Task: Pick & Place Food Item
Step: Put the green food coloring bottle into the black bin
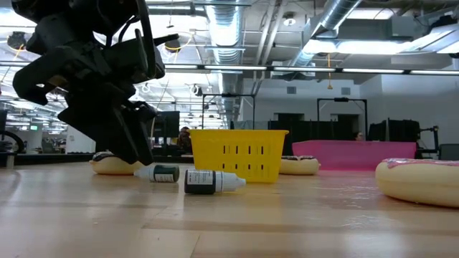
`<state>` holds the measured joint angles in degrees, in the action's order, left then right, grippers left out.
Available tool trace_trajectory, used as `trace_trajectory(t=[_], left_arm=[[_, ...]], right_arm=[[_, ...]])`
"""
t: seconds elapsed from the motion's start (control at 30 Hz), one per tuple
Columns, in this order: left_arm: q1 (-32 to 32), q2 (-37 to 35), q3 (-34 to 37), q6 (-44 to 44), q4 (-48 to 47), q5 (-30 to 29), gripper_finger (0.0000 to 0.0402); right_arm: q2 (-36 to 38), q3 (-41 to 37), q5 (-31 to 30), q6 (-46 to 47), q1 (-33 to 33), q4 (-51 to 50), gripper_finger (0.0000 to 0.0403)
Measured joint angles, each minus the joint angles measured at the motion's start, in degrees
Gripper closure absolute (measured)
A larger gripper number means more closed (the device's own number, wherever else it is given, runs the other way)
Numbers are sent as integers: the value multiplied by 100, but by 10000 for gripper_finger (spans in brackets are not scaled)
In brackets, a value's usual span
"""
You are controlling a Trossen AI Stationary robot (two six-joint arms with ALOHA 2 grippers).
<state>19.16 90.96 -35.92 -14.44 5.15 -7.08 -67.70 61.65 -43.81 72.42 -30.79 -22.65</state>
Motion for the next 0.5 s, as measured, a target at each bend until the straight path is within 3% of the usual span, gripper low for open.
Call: trace_trajectory(t=[0.5], left_arm=[[42,144,-87,-101,-27,81,220]], right_arm=[[0,0,2,-44,0,100,207]])
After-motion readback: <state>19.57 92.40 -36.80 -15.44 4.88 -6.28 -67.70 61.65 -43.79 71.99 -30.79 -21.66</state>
